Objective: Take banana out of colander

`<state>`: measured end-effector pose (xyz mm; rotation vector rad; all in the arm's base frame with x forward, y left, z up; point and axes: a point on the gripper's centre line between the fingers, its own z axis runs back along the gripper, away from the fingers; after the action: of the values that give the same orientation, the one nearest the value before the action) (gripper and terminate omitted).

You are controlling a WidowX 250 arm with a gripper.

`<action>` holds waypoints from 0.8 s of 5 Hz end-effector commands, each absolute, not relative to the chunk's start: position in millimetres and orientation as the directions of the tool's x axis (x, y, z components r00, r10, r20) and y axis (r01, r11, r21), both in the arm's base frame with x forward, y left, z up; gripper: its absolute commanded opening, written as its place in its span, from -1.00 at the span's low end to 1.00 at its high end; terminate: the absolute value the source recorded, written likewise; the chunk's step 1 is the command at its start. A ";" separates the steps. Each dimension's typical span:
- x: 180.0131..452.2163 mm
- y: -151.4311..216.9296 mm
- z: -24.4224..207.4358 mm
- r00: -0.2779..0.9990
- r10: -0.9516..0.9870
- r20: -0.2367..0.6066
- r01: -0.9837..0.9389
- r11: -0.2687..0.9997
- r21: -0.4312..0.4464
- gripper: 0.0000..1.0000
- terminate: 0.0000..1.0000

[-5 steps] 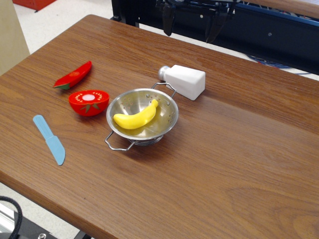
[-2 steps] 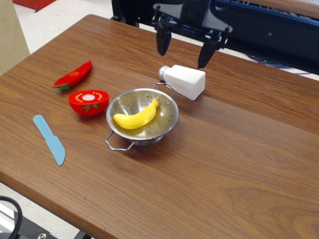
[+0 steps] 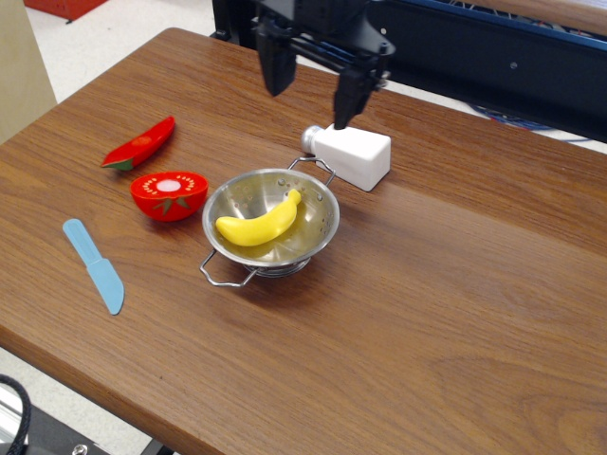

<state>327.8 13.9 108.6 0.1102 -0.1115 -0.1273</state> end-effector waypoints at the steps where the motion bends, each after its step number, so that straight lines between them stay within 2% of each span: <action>1: 306.9 24.1 114.5 0.928 -0.372 0.027 0.369 0.926 0.081 1.00 -1.00; 2: 297.7 20.4 101.6 0.906 -0.422 0.023 0.420 0.905 0.062 1.00 -1.00; 3: 291.5 13.9 84.8 0.908 -0.416 0.046 0.410 0.906 0.105 1.00 -1.00; 4: 286.5 17.2 76.6 0.915 -0.403 0.036 0.399 0.913 0.087 1.00 -1.00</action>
<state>279.1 10.9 61.4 0.0641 -0.0063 -0.4181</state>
